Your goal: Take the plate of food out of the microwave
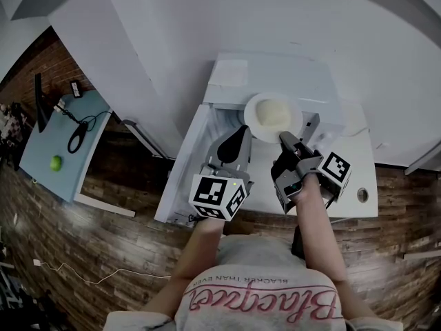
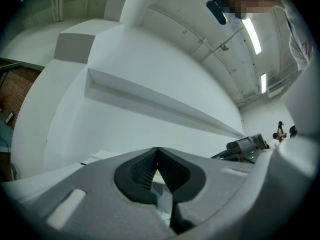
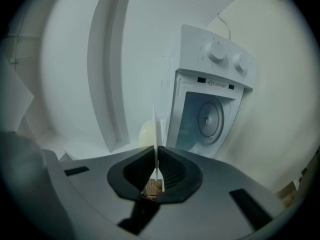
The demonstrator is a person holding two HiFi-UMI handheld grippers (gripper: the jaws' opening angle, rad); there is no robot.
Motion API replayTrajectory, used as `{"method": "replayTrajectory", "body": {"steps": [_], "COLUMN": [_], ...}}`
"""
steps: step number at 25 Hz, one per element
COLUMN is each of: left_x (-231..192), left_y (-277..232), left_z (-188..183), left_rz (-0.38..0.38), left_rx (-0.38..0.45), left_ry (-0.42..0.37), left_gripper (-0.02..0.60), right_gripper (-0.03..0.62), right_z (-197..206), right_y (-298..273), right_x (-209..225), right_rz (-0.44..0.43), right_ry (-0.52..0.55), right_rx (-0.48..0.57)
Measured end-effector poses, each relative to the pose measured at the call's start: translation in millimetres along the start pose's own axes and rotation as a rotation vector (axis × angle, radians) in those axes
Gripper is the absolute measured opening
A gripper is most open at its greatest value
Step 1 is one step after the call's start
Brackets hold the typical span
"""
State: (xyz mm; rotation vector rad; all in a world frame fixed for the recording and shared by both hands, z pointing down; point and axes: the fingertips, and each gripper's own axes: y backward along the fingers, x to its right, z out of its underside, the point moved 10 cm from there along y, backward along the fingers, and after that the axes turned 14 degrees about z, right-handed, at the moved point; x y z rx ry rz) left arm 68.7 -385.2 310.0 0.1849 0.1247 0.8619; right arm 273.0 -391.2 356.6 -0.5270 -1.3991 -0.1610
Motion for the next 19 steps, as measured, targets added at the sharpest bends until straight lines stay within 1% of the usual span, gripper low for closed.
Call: {"method": "replayTrajectory", "body": {"steps": [9,19], "left_x": [6.4,8.8], "left_y": [-1.4,-7.2], "left_z": [-1.0,0.9], "left_rz": [0.004,0.006], "left_rx": [0.004,-0.014], "left_ry": [-0.007,-0.002], "left_gripper": [0.003,0.003], "right_gripper": [0.025,0.025], "right_z": [2.6,5.2], "right_y": [-1.4,-4.5], "right_x": [-1.2,1.9], "right_rz": [-0.003,0.018], "right_ry": [0.006,-0.01], "right_rx": [0.015,0.051]}}
